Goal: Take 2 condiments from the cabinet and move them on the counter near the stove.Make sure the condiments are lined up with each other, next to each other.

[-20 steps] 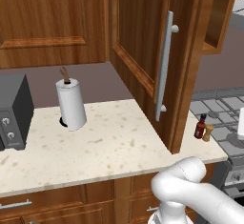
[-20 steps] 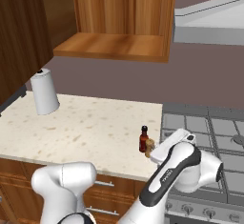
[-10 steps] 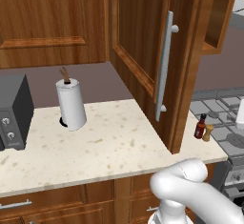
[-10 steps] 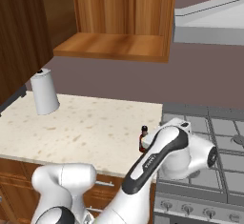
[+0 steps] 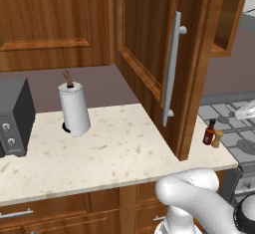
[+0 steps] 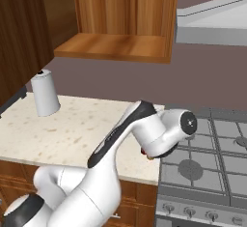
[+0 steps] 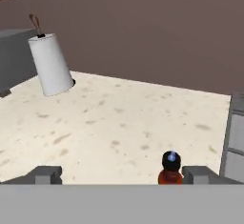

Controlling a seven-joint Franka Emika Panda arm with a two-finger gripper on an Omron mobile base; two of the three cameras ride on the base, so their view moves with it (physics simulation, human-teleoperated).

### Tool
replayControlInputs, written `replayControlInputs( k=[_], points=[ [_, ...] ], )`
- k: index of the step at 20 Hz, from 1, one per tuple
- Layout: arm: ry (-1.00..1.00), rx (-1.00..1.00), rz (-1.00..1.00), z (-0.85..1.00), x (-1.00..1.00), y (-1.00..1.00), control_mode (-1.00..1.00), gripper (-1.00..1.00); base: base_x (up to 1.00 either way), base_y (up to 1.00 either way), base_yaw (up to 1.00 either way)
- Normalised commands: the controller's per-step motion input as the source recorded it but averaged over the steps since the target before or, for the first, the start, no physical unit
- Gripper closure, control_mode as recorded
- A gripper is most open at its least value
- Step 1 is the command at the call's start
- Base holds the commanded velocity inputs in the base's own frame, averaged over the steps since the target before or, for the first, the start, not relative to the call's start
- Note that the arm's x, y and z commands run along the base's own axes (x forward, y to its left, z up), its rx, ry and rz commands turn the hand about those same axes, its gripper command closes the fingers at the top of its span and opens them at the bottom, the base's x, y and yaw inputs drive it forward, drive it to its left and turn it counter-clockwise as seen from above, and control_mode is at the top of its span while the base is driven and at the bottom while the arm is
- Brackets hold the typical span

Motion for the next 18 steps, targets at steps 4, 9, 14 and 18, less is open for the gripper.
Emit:
replayControlInputs(
  k=[4,9,14,18],
  points=[
    [0.29,-0.11,-0.17,0.06,-0.23,0.64,-1.0,-1.0,0.0,0.0,0.0],
    [0.05,-0.08,-0.1,0.05,-0.24,0.69,-1.0,-1.0,0.0,0.0,0.0],
    [-0.14,-0.09,-0.02,0.0,-0.24,0.83,-1.0,-1.0,0.0,0.0,0.0],
    [-0.1,-0.08,-0.01,0.16,-0.29,0.6,-1.0,-1.0,0.0,0.0,0.0]
  ],
)
